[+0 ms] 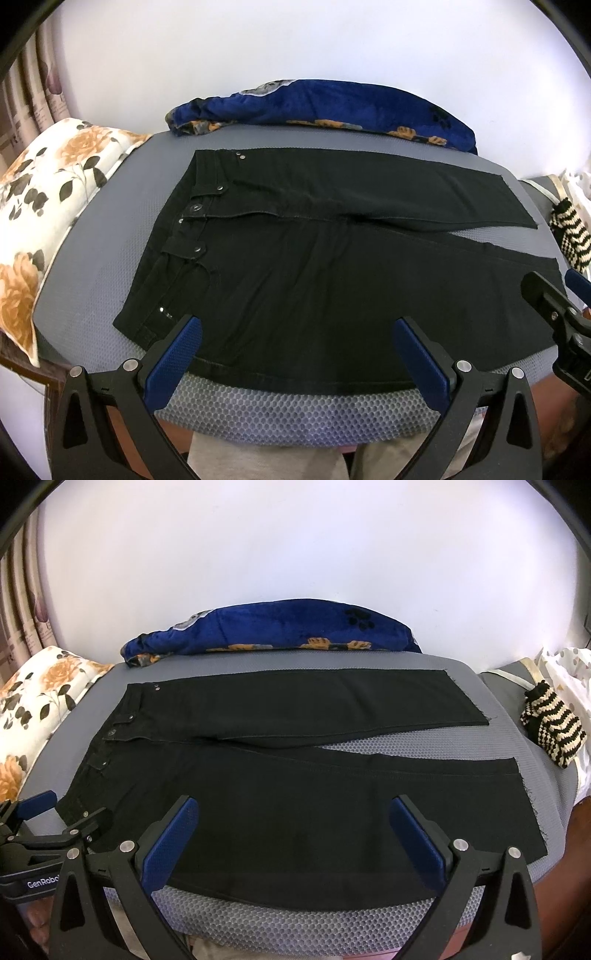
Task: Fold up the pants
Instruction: 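Move both grippers over the black trousers near the waistband, then close the left gripper on the trouser waistband and lift it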
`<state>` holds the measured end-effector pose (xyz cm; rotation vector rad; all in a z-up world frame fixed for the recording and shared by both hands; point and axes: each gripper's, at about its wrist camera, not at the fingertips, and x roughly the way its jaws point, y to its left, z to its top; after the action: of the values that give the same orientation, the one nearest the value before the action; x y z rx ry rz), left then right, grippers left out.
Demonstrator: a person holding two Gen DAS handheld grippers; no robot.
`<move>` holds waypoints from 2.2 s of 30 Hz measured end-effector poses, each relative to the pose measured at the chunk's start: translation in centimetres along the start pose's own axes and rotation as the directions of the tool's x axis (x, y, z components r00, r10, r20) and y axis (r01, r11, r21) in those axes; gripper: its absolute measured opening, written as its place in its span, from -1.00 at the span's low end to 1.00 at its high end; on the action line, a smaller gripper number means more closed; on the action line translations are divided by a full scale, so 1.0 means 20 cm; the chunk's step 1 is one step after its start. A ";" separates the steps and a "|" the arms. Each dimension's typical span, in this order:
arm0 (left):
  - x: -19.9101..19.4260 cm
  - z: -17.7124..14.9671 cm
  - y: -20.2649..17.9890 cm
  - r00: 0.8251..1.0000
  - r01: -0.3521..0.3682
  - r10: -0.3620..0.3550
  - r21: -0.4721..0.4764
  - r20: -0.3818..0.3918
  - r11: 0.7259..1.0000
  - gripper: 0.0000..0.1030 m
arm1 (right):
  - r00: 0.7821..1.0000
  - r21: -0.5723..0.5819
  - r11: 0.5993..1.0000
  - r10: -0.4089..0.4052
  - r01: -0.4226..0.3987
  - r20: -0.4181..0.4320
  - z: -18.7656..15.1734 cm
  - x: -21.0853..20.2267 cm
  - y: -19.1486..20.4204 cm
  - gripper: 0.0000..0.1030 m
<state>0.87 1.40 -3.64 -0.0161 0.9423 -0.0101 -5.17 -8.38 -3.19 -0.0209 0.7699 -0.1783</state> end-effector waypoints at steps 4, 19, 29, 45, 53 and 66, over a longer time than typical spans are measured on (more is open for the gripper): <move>0.00 0.00 0.00 1.000 0.000 0.000 0.001 0.001 1.000 0.99 | 1.000 -0.005 1.000 0.000 0.000 0.005 0.00 0.00 0.01 0.98; 0.00 0.00 -0.01 1.000 0.000 0.000 0.001 0.001 1.000 0.99 | 1.000 -0.002 1.000 0.006 -0.006 0.004 0.00 0.00 0.01 0.98; 0.00 0.00 -0.01 1.000 0.001 -0.001 -0.001 0.001 1.000 0.99 | 1.000 -0.007 1.000 0.008 -0.008 0.006 0.02 0.00 0.01 0.98; 0.02 0.02 -0.02 1.000 0.002 -0.002 -0.002 0.001 1.000 0.99 | 1.000 -0.009 1.000 0.007 -0.006 0.012 0.03 0.01 0.02 0.98; 0.05 0.05 0.00 1.000 0.004 -0.004 -0.010 0.001 1.000 0.99 | 0.999 -0.009 0.999 0.034 -0.034 0.029 0.05 0.04 0.01 0.98; 0.26 0.46 0.46 0.997 0.073 -0.073 -0.157 0.001 0.985 0.39 | 0.992 -0.028 0.993 0.119 -0.118 0.035 0.18 0.20 0.01 0.98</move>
<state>11.38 10.60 -2.58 -0.1963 0.9447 -0.0040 0.19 -8.99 -3.44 -0.0030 0.7350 -0.0550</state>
